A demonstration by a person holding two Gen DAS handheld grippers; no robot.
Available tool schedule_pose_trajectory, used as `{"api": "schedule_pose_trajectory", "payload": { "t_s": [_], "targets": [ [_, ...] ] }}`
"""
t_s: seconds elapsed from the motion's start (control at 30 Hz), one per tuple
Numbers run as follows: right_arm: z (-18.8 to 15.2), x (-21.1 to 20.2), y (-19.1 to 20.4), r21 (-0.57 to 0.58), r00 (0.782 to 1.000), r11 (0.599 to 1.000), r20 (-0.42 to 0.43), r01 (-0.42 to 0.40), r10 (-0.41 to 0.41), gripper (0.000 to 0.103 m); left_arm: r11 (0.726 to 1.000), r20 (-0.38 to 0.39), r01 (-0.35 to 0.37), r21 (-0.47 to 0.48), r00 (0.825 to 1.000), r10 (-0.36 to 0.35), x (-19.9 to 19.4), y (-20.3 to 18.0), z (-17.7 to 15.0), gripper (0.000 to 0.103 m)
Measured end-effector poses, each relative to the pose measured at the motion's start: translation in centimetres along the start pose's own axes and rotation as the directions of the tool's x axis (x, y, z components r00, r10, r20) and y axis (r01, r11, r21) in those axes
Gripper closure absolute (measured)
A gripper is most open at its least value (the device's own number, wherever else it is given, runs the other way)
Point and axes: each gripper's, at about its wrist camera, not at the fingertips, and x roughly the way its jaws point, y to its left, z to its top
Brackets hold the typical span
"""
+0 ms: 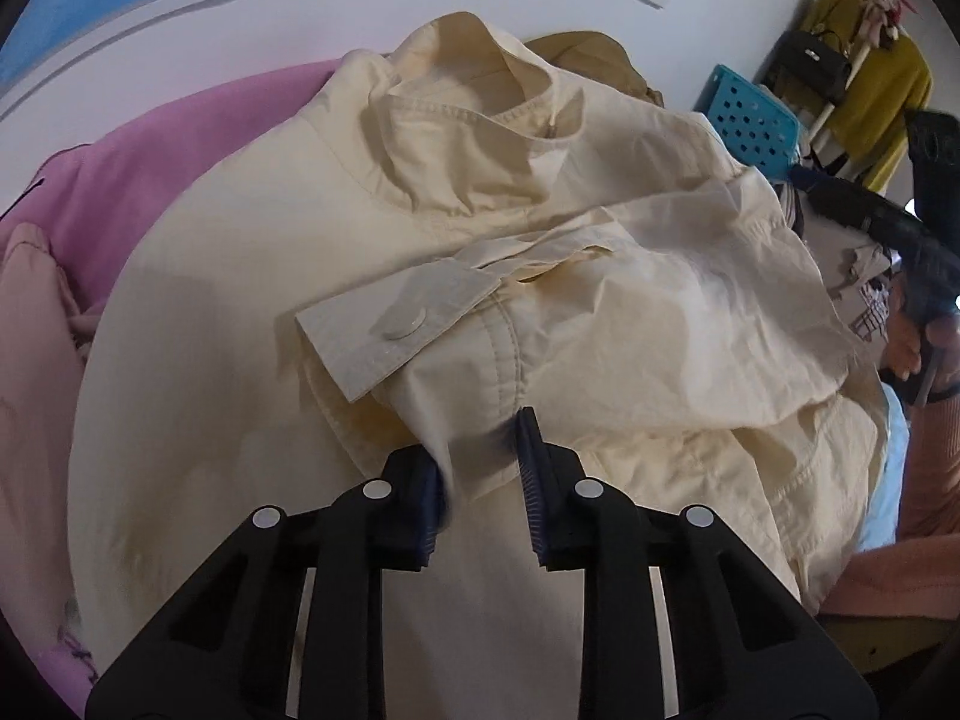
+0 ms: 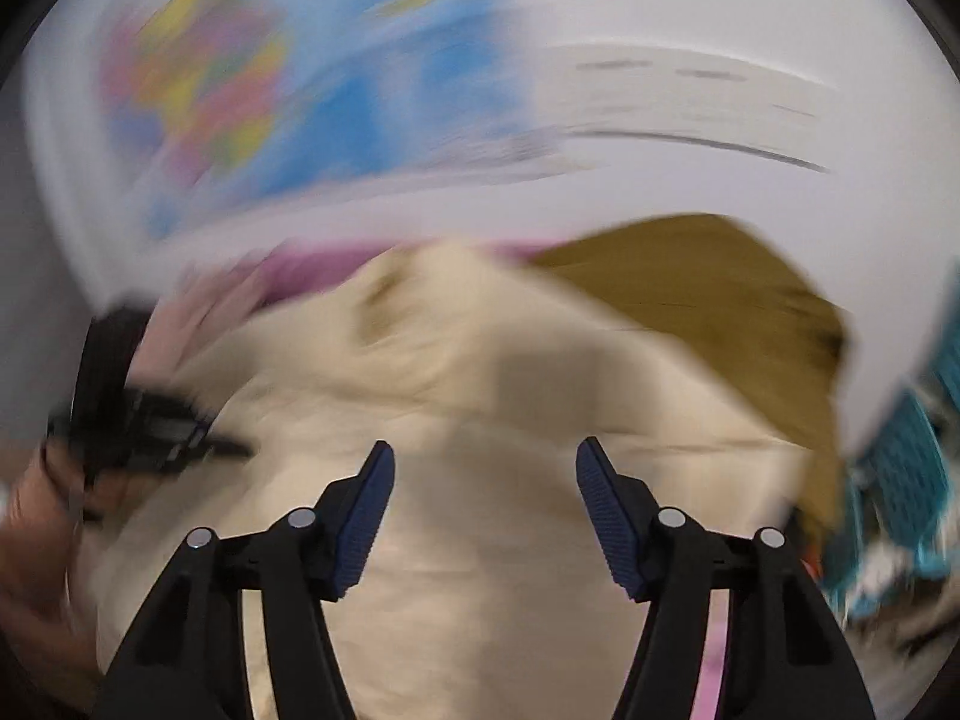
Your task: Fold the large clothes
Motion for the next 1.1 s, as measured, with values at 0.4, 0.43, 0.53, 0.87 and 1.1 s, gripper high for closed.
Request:
{"api": "schedule_pose_trajectory", "payload": {
  "t_s": [0.4, 0.43, 0.53, 0.87, 1.1],
  "targets": [
    [-0.7, 14.4, 6.9, -0.122, 0.955, 0.99, -0.296, -0.072, 0.033, 0.058, 0.987, 0.154, -0.136, -0.082, 0.977, 0.147, -8.1, 2.3, -5.6, 0.033],
    [-0.5, 13.7, 6.6, -0.093, 0.957, 0.992, -0.286, -0.084, 0.054, 0.058, 0.985, 0.164, -0.145, -0.092, 0.974, 0.158, -8.9, 2.8, -6.4, 0.032],
    [0.0, 11.2, 7.0, -0.101, 0.972, 0.989, -0.218, -0.111, 0.087, 0.058, 0.978, 0.175, -0.16, -0.132, 0.968, 0.181, -10.6, 4.0, -8.8, 0.03],
    [-1.0, 13.9, 10.1, -0.133, 0.948, 0.975, -0.291, -0.176, 0.132, 0.053, 0.956, 0.13, -0.163, -0.244, 0.971, 0.199, -13.7, 5.4, -17.9, 0.021],
    [-1.4, 11.9, 10.2, -0.087, 0.951, 0.975, -0.254, -0.204, 0.176, 0.044, 0.953, 0.058, -0.098, -0.287, 0.991, 0.119, -13.0, 5.6, -23.3, 0.01]
  ]
}}
